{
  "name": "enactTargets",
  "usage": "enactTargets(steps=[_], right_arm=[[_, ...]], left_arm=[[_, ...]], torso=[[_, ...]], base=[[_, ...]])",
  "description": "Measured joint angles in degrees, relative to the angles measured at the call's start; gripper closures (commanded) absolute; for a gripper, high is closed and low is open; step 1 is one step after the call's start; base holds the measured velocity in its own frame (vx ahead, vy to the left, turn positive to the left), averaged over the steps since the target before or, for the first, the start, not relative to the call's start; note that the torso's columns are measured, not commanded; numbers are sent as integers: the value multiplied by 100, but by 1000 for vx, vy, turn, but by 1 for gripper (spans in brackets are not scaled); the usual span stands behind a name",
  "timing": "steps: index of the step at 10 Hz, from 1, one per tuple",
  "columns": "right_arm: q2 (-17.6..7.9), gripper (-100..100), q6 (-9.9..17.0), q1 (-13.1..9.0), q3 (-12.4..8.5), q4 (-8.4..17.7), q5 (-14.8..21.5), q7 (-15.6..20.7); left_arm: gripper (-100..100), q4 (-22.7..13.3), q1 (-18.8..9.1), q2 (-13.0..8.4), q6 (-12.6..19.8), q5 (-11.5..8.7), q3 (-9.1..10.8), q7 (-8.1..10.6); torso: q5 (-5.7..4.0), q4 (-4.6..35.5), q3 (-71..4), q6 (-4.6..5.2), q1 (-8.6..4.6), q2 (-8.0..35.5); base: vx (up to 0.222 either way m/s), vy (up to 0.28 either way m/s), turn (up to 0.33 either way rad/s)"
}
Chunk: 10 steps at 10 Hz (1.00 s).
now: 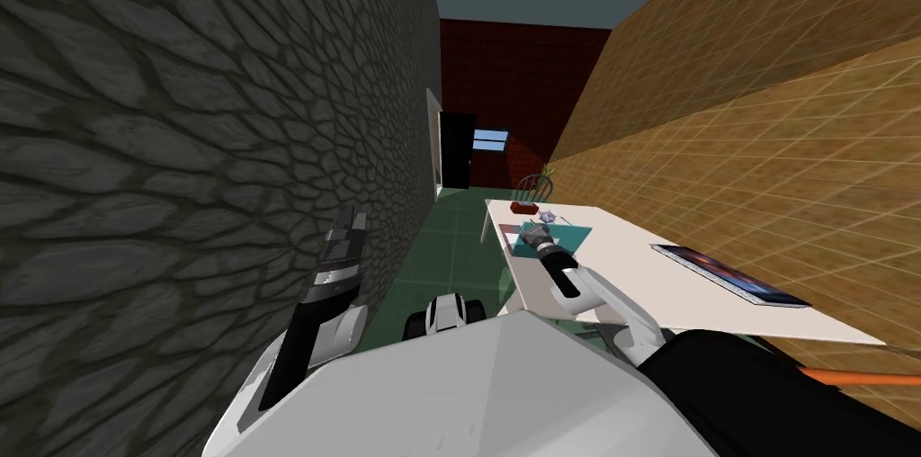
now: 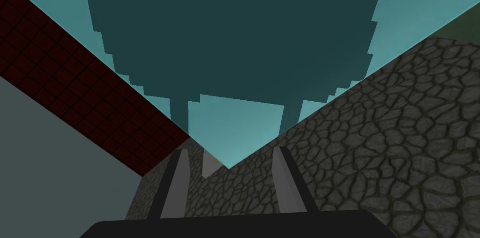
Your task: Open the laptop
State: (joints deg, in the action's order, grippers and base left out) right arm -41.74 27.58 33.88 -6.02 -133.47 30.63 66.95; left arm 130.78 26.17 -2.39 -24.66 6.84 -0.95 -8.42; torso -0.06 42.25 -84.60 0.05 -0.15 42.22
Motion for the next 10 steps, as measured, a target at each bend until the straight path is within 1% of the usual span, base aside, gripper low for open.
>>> enactTargets(steps=[1,2,3,4,5,6,7,8,9,10], right_arm=[[-132,100,161,89,-15,-131,-135,1],[-305,100,318,241,-46,-297,-306,0],[-425,100,485,300,-41,-412,-428,7],[-578,100,654,461,-60,-599,-577,16],[-706,100,808,536,-73,-713,-708,15],[-880,100,974,668,-107,-882,-875,17],[-994,100,1129,761,-128,-1018,-987,20],[-1174,100,1312,871,-157,-1188,-1152,27],[-1323,100,1504,916,-164,-1313,-1307,36],[-1490,100,1666,1051,-197,-1469,-1450,38]], left_arm=[[0,0,0,0,0,0,0,0],[0,0,0,0,0,0,0,0],[0,0,0,0,0,0,0,0],[0,0,0,0,0,0,0,0],[0,0,0,0,0,0,0,0],[0,0,0,0,0,0,0,0],[0,0,0,0,0,0,0,0],[0,0,0,0,0,0,0,0],[0,0,-1,0,0,0,0,0],[0,0,0,0,0,0,0,0]], torso=[[1,1,0,-1,2,1],[3,0,-3,-4,5,-5],[2,1,0,-7,8,1],[0,-1,1,-5,5,0],[-1,-2,0,-5,4,0],[-5,-6,-1,-5,4,-4],[-9,-10,2,-5,7,-1],[-15,-17,3,-12,13,-5],[-18,-21,0,-14,13,-12],[-27,-30,-3,-16,10,-22]], base=[[106,-19,30],[72,-16,6],[85,-36,27],[76,-33,16],[89,-37,26],[74,-29,15],[82,-29,13],[77,-24,11],[96,-27,30],[82,-24,17]])
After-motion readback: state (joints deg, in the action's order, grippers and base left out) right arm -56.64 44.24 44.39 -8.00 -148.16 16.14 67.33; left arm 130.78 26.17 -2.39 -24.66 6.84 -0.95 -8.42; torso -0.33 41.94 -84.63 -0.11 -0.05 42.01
